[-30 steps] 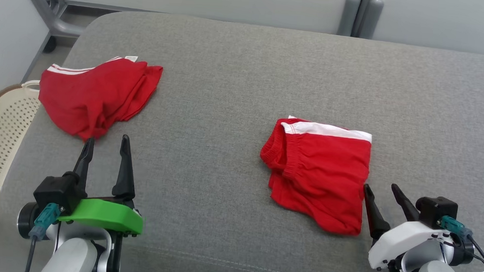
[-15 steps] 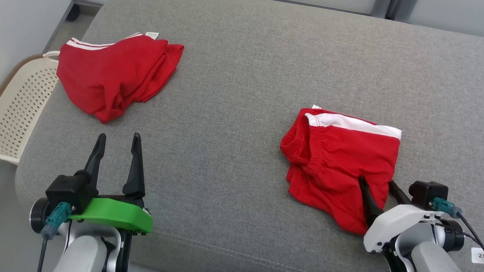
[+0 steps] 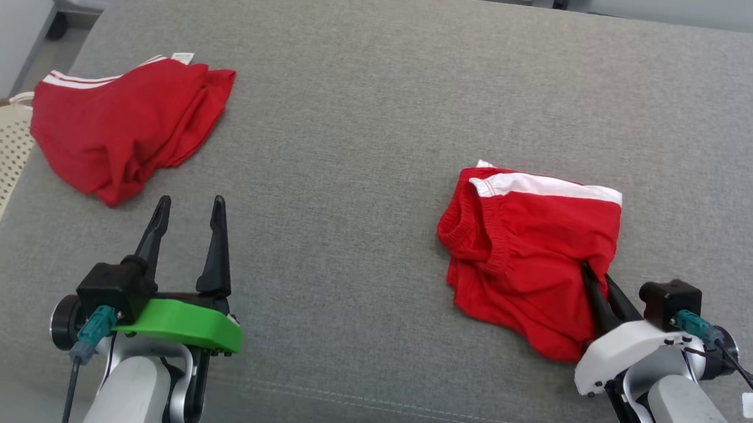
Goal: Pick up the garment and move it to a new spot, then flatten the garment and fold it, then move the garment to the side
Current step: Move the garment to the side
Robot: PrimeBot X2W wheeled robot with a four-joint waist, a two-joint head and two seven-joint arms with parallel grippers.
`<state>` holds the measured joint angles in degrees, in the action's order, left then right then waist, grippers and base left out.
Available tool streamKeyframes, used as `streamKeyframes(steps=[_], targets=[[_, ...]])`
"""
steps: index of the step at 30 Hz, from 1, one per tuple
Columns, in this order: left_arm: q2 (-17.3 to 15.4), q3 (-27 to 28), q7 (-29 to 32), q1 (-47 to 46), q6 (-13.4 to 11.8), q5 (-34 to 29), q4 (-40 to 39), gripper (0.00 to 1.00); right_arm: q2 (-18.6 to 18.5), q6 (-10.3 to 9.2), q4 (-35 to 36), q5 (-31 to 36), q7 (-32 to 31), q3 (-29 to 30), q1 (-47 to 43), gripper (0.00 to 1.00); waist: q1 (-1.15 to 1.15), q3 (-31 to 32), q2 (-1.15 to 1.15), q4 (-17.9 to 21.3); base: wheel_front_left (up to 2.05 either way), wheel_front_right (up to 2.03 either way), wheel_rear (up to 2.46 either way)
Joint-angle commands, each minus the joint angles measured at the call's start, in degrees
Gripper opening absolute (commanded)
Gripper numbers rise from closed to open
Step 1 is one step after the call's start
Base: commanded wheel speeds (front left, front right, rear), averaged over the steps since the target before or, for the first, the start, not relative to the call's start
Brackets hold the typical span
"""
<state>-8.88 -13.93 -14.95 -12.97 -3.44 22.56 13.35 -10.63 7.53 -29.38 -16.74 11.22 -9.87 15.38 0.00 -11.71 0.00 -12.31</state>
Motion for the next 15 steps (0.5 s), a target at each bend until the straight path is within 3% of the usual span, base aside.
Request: streamKeyframes(steps=[1, 11, 15], targets=[[-0.29, 0.42, -0.18, -1.00, 0.42, -0.57, -0.28, 1.00, -0.56, -0.08, 1.31, 1.36, 0.48, 0.60, -1.57, 0.00, 0.00, -1.36, 0.00, 4.22, 0.00, 0.00, 0.00], [-1.82, 0.12, -0.05, -2.80, 1.21, -2.17, -2.32, 1.00, -2.62, -0.09, 8.70, 6.40, 0.23, 7.34, -4.62, 0.00, 0.00, -4.58, 0.00, 15.28, 0.00, 0.00, 0.00], [-2.28, -1.99, 1.45, -6.18, 2.30, -3.58, -4.62, 1.00, -7.08, -0.09, 6.65, 9.53, 1.37, 12.85, 0.89, 0.00, 0.00, -7.98, 0.00, 19.57, 0.00, 0.00, 0.00]])
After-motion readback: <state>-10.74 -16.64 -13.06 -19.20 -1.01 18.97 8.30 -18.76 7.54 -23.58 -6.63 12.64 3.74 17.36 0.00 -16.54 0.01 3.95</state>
